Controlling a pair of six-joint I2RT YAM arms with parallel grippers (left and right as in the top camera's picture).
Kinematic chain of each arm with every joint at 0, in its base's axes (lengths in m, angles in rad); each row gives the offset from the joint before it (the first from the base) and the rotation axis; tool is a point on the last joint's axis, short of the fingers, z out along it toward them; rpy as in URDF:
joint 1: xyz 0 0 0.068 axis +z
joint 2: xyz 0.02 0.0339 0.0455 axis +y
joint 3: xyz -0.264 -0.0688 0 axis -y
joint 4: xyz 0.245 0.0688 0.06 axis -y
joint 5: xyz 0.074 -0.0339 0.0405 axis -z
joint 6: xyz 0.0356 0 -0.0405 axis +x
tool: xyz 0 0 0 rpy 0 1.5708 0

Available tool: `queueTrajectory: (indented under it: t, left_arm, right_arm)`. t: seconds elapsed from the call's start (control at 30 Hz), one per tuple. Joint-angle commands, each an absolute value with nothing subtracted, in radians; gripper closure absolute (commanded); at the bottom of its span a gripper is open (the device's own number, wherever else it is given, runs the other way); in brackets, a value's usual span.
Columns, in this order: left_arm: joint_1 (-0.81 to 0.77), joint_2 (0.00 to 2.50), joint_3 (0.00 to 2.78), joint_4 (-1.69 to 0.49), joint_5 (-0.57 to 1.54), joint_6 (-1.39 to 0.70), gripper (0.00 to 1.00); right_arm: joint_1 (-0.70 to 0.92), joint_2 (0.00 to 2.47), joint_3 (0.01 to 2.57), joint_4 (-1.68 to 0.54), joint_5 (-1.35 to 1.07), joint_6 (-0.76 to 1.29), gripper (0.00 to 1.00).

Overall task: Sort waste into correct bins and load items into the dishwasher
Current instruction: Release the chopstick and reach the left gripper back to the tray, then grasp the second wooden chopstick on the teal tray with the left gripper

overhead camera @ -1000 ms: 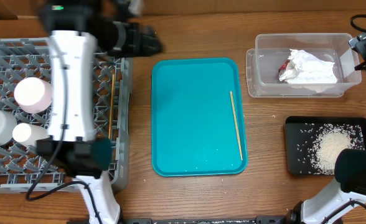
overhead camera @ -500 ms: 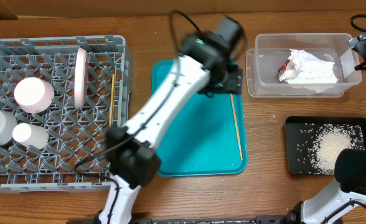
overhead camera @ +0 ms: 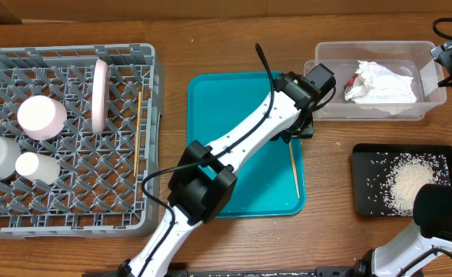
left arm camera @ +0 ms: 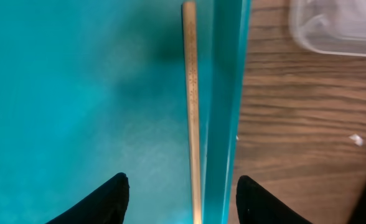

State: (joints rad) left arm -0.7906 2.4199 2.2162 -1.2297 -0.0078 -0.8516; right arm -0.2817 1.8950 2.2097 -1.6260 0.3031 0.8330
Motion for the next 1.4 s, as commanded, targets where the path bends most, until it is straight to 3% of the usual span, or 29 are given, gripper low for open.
queueTrajectory:
  t: [0.0,0.3,0.57,0.73,0.8,0.87,1.07,1.37]
  left_arm:
    - [-0.800,2.472,2.211,-1.229,0.001,-0.907,0.43]
    - [-0.802,2.510,2.204,-1.206,-0.004,-0.916,0.45]
    - [-0.812,2.512,2.147,-1.193,-0.035,-0.913,0.56]
    - [-0.812,2.512,2.097,-1.193,-0.025,-0.913,0.58]
    - [-0.812,2.512,2.095,-1.205,-0.025,-0.912,0.69]
    - [-0.810,2.507,2.099,-1.208,-0.010,-0.885,0.95]
    - [-0.774,2.490,2.236,-1.313,0.074,-0.744,0.96]
    - [-0.620,2.469,2.733,-1.690,0.021,-0.501,0.96]
  right_arm:
    - [-0.285,1.879,2.218,-1.626,0.313,0.830,0.00]
    - [-0.285,1.879,2.218,-1.625,0.313,0.830,0.00]
    - [-0.285,1.879,2.218,-1.625,0.313,0.830,0.00]
    - [-0.285,1.879,2.218,-1.625,0.313,0.830,0.00]
    - [-0.285,1.879,2.218,-1.625,0.313,0.830,0.00]
    - [-0.285,1.879,2.218,-1.625,0.313,0.830,0.00]
    - [-0.285,1.879,2.218,-1.625,0.313,0.830,0.00]
    - [-0.285,1.879,2.218,-1.625,0.313,0.830,0.00]
